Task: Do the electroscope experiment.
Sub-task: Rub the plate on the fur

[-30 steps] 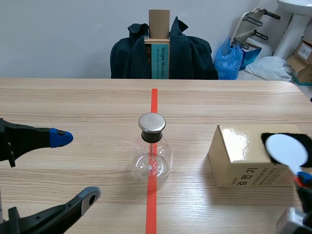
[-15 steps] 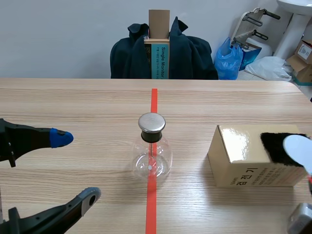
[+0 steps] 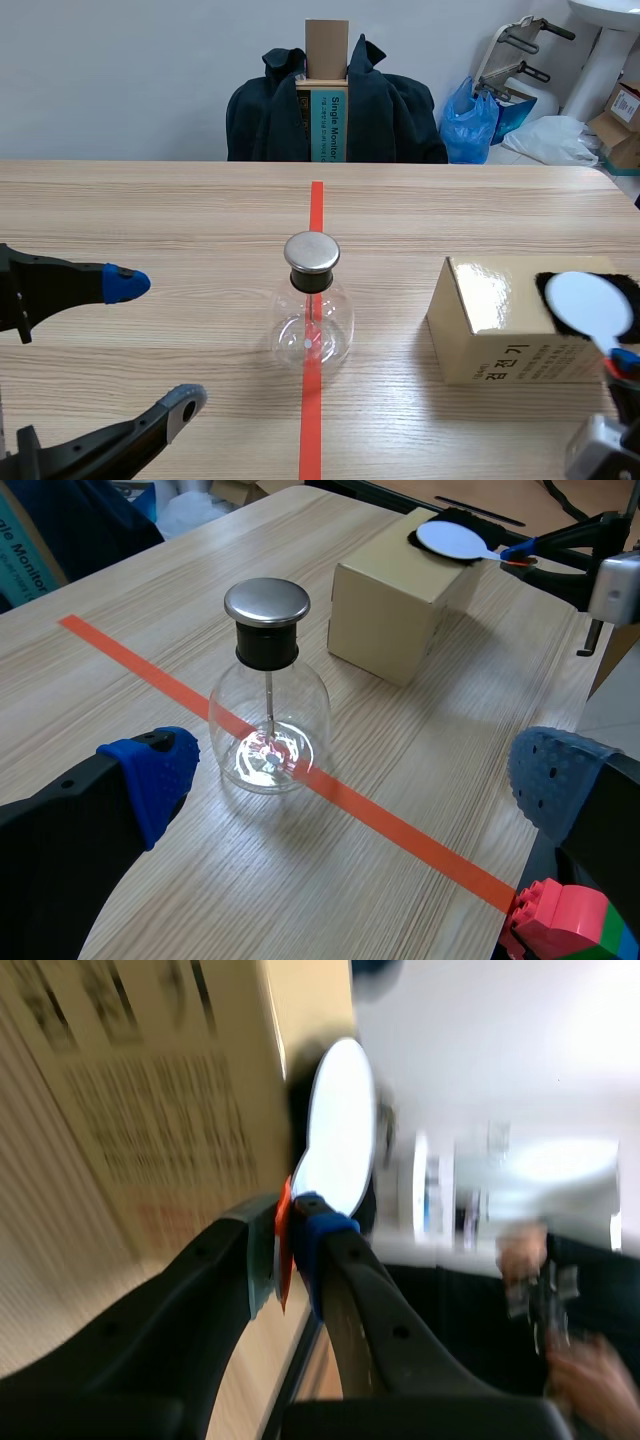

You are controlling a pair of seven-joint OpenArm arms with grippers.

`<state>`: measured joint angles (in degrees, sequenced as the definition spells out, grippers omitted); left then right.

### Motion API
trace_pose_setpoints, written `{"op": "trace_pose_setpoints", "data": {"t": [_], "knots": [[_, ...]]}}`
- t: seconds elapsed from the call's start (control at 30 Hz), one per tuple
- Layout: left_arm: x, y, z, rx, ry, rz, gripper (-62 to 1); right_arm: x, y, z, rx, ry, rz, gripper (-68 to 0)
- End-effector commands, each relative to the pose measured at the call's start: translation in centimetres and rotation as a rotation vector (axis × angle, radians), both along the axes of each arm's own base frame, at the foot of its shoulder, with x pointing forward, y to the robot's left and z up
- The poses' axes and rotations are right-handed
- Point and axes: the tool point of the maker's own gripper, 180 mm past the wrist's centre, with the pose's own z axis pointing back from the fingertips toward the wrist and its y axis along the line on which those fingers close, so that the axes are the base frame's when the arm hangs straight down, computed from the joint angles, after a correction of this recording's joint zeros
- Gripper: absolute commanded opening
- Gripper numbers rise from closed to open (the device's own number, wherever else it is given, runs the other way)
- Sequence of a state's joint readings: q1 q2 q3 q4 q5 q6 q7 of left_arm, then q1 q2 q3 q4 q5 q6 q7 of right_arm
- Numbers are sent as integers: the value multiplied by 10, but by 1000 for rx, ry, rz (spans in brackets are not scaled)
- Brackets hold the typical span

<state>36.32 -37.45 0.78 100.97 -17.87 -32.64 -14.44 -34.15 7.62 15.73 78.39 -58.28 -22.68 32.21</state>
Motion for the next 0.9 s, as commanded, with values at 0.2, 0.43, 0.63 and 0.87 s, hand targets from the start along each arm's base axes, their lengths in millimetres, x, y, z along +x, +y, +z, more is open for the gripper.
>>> {"op": "trace_pose_setpoints", "data": {"t": [0.2,0.43,0.63,0.87], "knots": [[1,-3,6,-31,-9,4,14,2,13,8,7,-23,108,-668],[1,-3,5,-29,-9,3,14,1,29,12,24,-39,203,-668],[1,-3,5,-28,-9,2,14,2,-2,5,-17,-8,29,-668],[1,-3,5,-28,-9,2,14,1,-1,6,-16,-9,35,-668]]}}
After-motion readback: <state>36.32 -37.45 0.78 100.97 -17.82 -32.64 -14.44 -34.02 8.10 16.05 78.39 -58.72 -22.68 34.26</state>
